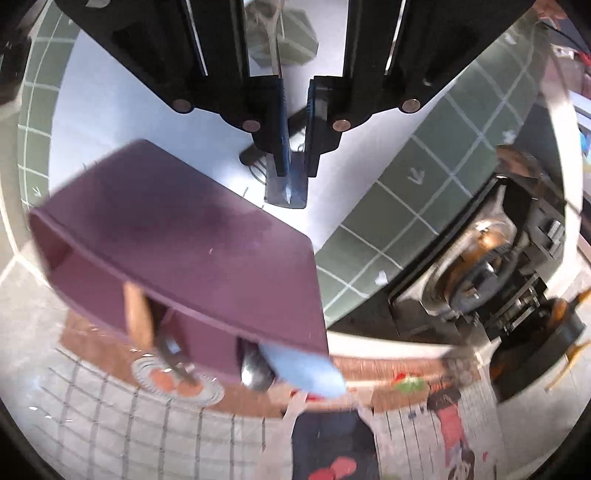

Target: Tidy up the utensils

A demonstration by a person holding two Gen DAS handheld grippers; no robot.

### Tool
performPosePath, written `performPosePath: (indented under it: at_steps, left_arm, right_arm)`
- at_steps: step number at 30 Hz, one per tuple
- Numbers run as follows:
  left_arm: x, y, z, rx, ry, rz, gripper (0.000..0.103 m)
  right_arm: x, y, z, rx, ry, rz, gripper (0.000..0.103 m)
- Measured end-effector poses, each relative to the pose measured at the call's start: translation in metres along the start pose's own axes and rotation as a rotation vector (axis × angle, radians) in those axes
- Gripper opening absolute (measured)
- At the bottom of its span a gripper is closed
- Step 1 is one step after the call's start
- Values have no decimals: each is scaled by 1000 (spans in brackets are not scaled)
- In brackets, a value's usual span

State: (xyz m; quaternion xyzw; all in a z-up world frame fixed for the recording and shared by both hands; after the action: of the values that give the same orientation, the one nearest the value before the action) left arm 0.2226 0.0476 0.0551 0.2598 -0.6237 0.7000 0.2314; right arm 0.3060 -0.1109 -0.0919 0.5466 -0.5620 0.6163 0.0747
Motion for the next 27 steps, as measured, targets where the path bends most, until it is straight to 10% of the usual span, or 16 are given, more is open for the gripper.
performPosePath:
  at_steps: [9, 13, 15, 23, 27]
  left_arm:
    - [-3, 2, 12, -31, 32, -14, 22]
    - [-6, 3, 14, -33, 32, -23, 22]
    - [-7, 3, 12, -30, 27, -26, 22]
    - [-16, 3, 3, -3, 19, -44, 22]
    - [-21, 2, 4, -6, 21, -51, 22]
  right_arm:
    - [38, 15, -3, 21, -12, 36, 8]
    - [20, 14, -3, 60, 11, -2, 50]
    - [9, 7, 1, 35, -1, 1, 55]
    - [-49, -16, 14, -29, 29, -84, 53]
    - [-50, -14, 13, -23, 62, -98, 24]
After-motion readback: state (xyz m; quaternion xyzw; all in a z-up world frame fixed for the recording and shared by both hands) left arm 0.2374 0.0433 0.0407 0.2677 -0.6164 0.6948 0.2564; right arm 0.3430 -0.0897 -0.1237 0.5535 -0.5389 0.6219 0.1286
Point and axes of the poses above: each gripper's, at about its wrist camera, not at the fingertips, and x roughly against the way its jaws point, z to its right, y to its underside, the point moved 2 cm from there along -x, roughly the way its jaws point, and after that the axes turned 14 degrees about -y, right-handed, at the moved point
